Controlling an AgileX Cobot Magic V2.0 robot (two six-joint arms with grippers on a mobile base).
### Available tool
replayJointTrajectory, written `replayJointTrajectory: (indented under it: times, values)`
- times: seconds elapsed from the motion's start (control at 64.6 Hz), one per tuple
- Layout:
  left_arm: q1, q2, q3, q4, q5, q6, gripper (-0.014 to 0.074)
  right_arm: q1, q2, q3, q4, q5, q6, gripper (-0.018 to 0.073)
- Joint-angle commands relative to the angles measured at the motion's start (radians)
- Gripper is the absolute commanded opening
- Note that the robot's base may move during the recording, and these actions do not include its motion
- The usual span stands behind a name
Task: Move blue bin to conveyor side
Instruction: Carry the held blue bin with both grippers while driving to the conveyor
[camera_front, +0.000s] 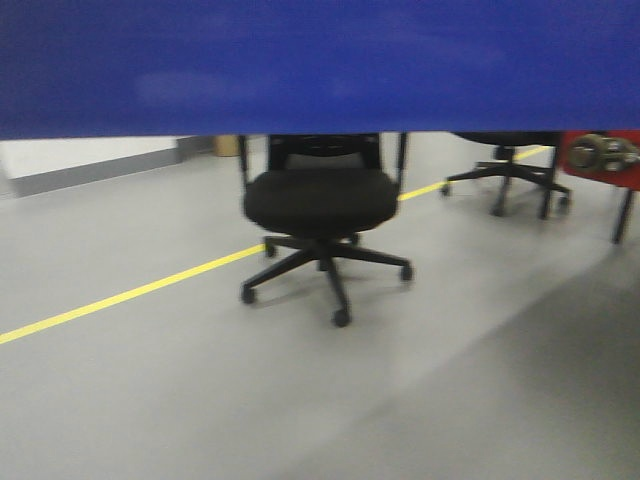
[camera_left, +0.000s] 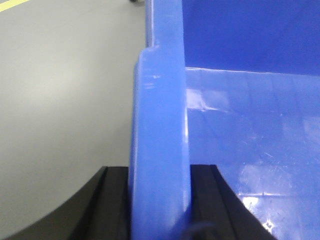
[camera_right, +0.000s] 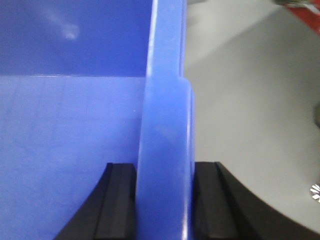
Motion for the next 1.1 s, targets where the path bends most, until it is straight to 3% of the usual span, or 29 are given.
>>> replayJointTrajectory:
  times: [0.0,1.084]
  values:
    - [-0.007,-0.02,-0.014,0.015,-0.08,0.0,-0.0019,0.001,-0.021,-0.013,-0.02,-0.088,-0.008,-0.0088]
    - [-0.007,-0.02,-0.014,0.015,-0.08,0.0,-0.0019,0.001,-0.021,-0.013,-0.02,-0.09,-0.008,-0.0088]
